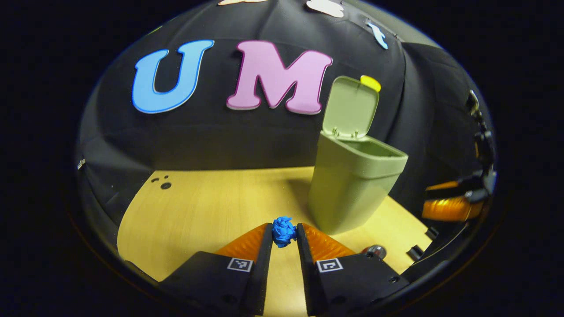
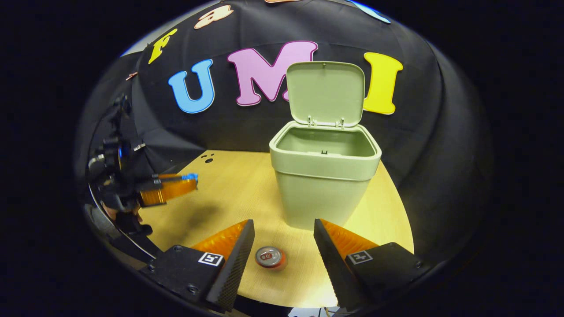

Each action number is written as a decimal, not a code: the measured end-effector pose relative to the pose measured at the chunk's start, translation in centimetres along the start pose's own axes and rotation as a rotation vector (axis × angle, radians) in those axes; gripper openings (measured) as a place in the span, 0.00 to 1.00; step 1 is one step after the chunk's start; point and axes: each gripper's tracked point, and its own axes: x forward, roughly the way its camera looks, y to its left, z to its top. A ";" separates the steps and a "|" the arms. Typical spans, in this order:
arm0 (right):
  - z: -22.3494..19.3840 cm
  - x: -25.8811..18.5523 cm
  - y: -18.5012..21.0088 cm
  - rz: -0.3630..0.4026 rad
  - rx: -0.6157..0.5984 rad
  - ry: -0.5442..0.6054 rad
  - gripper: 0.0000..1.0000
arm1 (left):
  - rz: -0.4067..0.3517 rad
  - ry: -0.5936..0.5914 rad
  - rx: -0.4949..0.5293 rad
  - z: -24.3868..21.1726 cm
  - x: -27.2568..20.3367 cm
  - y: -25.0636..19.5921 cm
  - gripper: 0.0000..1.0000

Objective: Press the lid of the desktop garbage bin to open it, pick up the crumpled paper on the desktop and throw it into the bin, then pick up the pop can on the desktop and drop it into the bin, and finally close the garbage bin lid.

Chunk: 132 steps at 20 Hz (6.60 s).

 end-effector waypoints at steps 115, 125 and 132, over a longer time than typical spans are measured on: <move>-9.2 7.2 3.5 0.201 -0.173 0.333 0.85 | 0.327 0.040 -0.085 -2.3 -6.5 8.2 0.96; 1.2 3.0 8.2 0.392 0.041 0.165 0.84 | 0.322 0.038 -0.082 -2.0 -6.3 8.2 0.96; 10.8 1.4 6.2 0.384 0.177 -0.045 0.84 | 0.328 0.035 -0.084 -1.9 -6.6 8.4 0.96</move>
